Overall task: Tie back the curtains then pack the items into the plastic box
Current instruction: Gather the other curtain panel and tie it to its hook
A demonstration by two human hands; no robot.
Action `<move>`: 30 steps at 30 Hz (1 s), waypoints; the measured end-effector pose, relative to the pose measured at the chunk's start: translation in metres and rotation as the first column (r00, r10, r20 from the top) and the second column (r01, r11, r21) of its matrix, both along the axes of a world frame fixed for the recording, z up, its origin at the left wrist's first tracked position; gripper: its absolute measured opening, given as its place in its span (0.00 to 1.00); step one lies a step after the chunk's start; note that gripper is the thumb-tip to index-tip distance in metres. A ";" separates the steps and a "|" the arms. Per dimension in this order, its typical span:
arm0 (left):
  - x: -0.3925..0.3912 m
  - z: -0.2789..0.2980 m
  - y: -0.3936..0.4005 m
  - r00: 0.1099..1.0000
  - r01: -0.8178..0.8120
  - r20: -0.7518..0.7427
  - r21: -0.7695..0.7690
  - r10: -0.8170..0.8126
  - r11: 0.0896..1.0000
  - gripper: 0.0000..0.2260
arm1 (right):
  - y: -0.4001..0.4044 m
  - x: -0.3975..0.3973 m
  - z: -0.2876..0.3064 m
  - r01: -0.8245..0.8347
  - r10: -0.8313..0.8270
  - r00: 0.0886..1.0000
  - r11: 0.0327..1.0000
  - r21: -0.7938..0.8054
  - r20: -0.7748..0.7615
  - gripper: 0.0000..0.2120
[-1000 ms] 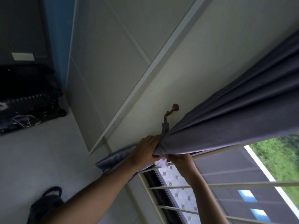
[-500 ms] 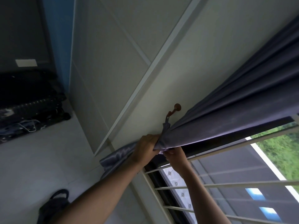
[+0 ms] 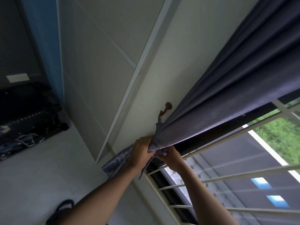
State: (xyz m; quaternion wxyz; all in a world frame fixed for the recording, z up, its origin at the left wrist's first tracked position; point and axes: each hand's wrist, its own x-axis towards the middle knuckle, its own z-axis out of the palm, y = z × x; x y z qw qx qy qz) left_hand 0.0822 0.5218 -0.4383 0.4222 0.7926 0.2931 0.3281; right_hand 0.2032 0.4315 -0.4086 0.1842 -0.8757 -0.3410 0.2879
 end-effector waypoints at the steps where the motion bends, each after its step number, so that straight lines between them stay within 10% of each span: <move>1: -0.001 0.003 -0.001 0.999 0.020 0.036 -0.005 -0.019 1.000 0.02 | -0.001 0.000 -0.001 -0.007 0.007 1.000 1.000 0.003 0.021 0.18; 23: -0.011 0.010 0.019 0.986 0.164 0.022 -0.235 -0.163 0.958 0.06 | -0.009 -0.010 0.044 -0.038 0.102 0.901 0.987 -0.158 0.422 0.11; 30: -0.007 0.009 0.022 0.986 0.160 0.001 -0.287 -0.167 0.945 0.06 | -0.004 -0.012 0.056 -0.037 0.104 0.960 0.967 -0.251 0.262 0.13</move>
